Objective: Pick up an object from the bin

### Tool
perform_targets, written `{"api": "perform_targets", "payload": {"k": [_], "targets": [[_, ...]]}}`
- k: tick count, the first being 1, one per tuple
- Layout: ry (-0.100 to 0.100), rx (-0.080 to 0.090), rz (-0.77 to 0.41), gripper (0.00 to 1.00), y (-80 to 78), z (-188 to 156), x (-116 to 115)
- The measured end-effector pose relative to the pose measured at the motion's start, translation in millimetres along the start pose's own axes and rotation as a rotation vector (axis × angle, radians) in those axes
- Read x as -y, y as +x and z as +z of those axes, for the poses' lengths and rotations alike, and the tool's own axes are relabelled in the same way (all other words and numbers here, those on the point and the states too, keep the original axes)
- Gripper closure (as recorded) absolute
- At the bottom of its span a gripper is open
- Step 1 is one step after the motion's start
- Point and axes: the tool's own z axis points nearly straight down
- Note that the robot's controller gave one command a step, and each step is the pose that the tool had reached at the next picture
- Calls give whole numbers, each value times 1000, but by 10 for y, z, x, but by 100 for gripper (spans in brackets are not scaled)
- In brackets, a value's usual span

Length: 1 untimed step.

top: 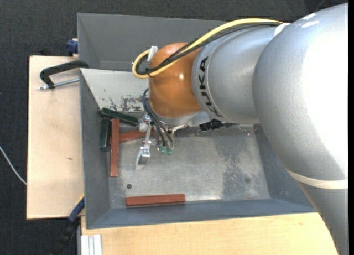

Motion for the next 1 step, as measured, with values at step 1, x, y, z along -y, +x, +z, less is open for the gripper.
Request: {"api": "perform_targets", "payload": {"k": [1], "targets": [[1,0,-108,0,-272,189,-198]]}}
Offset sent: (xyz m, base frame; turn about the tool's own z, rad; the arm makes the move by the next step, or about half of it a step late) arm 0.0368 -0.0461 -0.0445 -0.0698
